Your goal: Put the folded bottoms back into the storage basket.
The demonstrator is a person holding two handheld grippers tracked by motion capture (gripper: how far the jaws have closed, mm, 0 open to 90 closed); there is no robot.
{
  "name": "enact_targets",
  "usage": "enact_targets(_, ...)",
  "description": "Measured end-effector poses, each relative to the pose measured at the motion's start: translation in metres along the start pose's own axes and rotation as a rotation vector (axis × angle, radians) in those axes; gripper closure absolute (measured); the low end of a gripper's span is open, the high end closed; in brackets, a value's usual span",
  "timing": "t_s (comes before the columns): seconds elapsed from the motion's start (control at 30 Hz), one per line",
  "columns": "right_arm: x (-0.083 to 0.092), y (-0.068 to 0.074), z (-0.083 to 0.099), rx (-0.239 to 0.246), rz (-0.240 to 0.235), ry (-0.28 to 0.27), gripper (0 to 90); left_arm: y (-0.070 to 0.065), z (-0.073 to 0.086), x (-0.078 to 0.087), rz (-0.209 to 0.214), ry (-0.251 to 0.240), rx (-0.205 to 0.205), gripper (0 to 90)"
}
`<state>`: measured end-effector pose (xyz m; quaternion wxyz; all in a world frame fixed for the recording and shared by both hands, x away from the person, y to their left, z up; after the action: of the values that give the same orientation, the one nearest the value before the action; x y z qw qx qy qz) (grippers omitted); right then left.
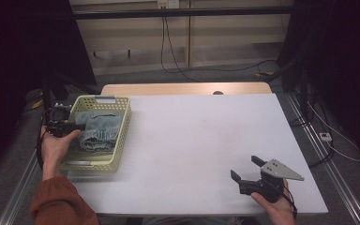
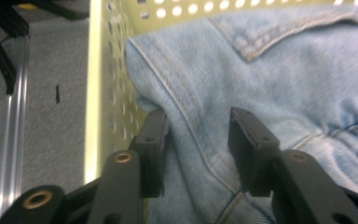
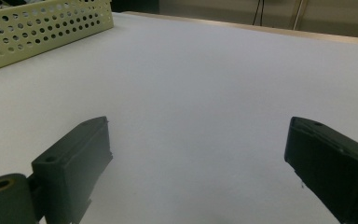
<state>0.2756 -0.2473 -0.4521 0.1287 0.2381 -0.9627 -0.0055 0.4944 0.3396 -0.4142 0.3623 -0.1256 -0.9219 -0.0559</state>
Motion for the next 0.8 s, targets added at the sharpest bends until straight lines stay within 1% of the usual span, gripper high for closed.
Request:
enact_targets(0.07,0.0,0.0,0.0,0.002,0.0,-0.001,7.1,0.0,-0.001,0.002,0.01,-0.034,0.013,56.1)
enact_targets(0.1,0.0,0.0,0.0,0.0,0.0,0.0,7.1,0.001,-0.002,0.003,0.027,-0.052,0.011,54.1)
enact_targets(0.17,0.0,0.0,0.0,-0.001,0.003,0.0,7.1,0.0,-0.003,0.005,0.034,-0.079,0.021,48.2)
enact_targets(0.2,0.0,0.0,0.0,0.0,0.003,-0.001,7.1,0.0,-0.004,0.005,0.038,-0.089,0.015,47.0)
enact_targets(0.27,0.0,0.0,0.0,0.001,0.002,-0.001,7.1,-0.001,-0.006,0.007,0.045,-0.116,0.001,41.4)
enact_targets(0.33,0.0,0.0,0.0,0.001,0.001,0.0,7.1,-0.001,-0.007,0.008,0.065,-0.129,0.016,37.7)
enact_targets(0.37,0.0,0.0,0.0,0.001,-0.001,0.0,7.1,-0.001,-0.008,0.008,0.07,-0.132,0.033,33.2)
enact_targets(0.4,0.0,0.0,0.0,0.0,0.0,0.0,7.1,-0.001,-0.008,0.008,0.062,-0.133,0.039,28.4)
enact_targets(0.43,0.0,0.0,0.0,-0.004,0.0,-0.001,7.1,-0.001,-0.009,0.009,0.054,-0.132,0.037,25.6)
enact_targets(0.5,-0.001,-0.001,0.0,-0.009,-0.001,0.001,7.1,-0.001,-0.01,0.009,0.051,-0.139,0.031,21.6)
enact_targets(0.57,-0.001,-0.002,0.0,-0.008,-0.002,-0.001,7.1,-0.002,-0.011,0.009,0.047,-0.151,0.032,18.0)
enact_targets(0.63,0.0,-0.003,0.001,-0.011,-0.001,0.0,7.1,-0.003,-0.013,0.01,0.042,-0.173,0.031,16.3)
enact_targets(0.67,0.0,-0.003,0.001,-0.014,0.0,-0.001,7.1,-0.004,-0.014,0.011,0.046,-0.18,0.031,14.6)
enact_targets(0.73,0.001,-0.003,0.001,-0.013,-0.001,-0.001,7.1,-0.005,-0.016,0.012,0.069,-0.196,0.041,11.7)
enact_targets(0.8,0.001,-0.004,0.001,-0.014,-0.004,-0.002,7.1,-0.007,-0.017,0.016,0.083,-0.234,0.036,10.3)
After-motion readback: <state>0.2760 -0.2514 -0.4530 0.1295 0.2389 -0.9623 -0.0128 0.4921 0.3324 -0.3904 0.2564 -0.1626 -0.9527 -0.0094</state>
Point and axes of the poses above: each handheld gripper's, and its own axes: x roughly backward along the jaws, z roughly out of its underside, y roughly to its left, the point moved 3 cm from there along -x, roughly forward along the jaws, and after that the axes turned 8 degrees about -y, right-handed, at the moved point
